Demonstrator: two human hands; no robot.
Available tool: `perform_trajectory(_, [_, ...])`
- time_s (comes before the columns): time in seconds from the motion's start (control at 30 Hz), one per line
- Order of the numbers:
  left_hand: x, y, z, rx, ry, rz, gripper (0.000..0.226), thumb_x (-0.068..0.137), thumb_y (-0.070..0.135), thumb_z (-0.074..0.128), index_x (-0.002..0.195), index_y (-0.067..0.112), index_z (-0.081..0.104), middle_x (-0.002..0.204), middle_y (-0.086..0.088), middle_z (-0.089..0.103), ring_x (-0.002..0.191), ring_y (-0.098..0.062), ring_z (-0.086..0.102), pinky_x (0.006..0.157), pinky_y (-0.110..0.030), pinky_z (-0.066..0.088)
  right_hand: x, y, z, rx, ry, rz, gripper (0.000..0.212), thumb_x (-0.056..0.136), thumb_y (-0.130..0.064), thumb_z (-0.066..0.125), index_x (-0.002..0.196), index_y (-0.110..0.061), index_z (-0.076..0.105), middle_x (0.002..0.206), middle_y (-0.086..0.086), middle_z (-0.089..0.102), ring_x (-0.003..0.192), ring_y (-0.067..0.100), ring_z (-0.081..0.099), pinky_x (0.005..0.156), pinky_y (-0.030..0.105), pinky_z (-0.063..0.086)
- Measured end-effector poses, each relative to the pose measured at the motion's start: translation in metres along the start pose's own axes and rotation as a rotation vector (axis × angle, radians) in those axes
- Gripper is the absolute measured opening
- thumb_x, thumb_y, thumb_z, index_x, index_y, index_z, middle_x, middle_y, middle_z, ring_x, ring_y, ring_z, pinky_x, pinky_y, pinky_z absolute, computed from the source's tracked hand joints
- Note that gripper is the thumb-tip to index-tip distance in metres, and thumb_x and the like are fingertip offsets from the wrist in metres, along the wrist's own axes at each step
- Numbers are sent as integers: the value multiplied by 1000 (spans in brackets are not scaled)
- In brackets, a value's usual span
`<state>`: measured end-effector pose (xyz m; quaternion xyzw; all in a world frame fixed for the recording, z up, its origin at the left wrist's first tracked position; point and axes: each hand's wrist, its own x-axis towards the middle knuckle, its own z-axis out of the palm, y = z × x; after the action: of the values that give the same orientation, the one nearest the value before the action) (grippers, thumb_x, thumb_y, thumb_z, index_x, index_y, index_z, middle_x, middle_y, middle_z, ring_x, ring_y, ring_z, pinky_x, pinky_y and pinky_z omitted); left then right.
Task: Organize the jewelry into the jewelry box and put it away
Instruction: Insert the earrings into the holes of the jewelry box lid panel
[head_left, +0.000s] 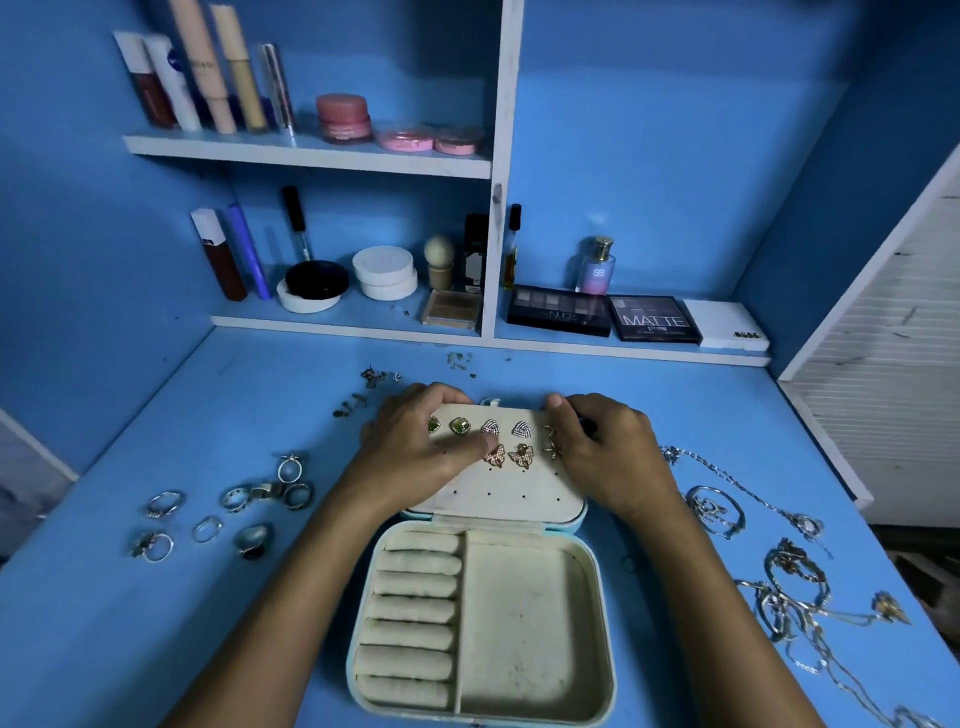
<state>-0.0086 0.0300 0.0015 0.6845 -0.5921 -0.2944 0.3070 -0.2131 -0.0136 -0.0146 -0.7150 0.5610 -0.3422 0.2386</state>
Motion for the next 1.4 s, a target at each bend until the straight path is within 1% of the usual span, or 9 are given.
perform_trajectory(0.1, [-1,1,1,-2,-1,-1,38,79,52,74,111,39,58,102,35,37,124,-10,40,110,-45,33,5,-2,1,-60,7,14,45,100,-40,52,68,-11,64,59,1,56,64,20,52,62,32,40])
perform_trajectory(0.27, [-1,0,0,-13,2,12,39,79,52,73,112,37,58,98,34,35,120,-11,43,109,-42,34,25,-10,4,-129,10,-15,37,99,-39,55,81,-12,74,70,1,70,75,23,63,70,34,51])
perform_trajectory(0.4, [-1,2,-2,-8,11,32,41,81,50,73,115,34,59,93,34,33,118,-11,41,110,-42,32,55,-20,11,-142,-54,-69,20,96,-27,63,88,-14,75,72,-6,67,73,15,61,66,23,39])
perform_trajectory(0.53, [-1,0,-2,-28,0,24,43,81,50,73,117,32,58,93,31,34,119,-12,39,110,-42,31,89,-21,26,-234,-168,-207,11,93,-15,66,95,-13,77,79,-5,70,74,12,59,65,10,40])
perform_trajectory(0.63, [-1,-1,0,-13,21,36,43,82,51,71,118,32,57,97,25,35,113,-8,34,109,-35,27,106,-23,38,-327,-246,-310,11,92,-14,68,98,-11,77,91,6,74,80,19,63,74,26,48])
perform_trajectory(0.77, [2,-4,2,8,37,46,44,82,53,70,119,33,56,103,21,37,113,-9,34,108,-34,25,119,-31,49,-412,-286,-364,13,91,-15,67,99,-14,77,94,5,75,79,16,60,71,23,41])
perform_trajectory(0.93, [4,-7,4,22,47,65,45,81,55,69,117,32,56,110,19,44,120,-11,35,105,-33,23,127,-37,56,-494,-314,-339,15,91,-17,65,100,-18,77,99,3,75,89,24,67,75,32,53])
perform_trajectory(1.27, [9,-13,8,36,40,75,44,80,58,68,114,34,54,122,16,51,124,-12,37,104,-38,23,124,-42,57,-525,-340,-288,15,89,-12,58,90,-17,72,97,5,71,88,26,65,75,38,55])
perform_trajectory(1.4, [7,-12,6,23,41,70,45,80,57,69,116,34,54,123,16,48,124,-11,35,106,-37,23,118,-39,43,-402,-317,-270,10,92,-13,61,90,-10,70,81,0,65,77,18,59,61,11,43])
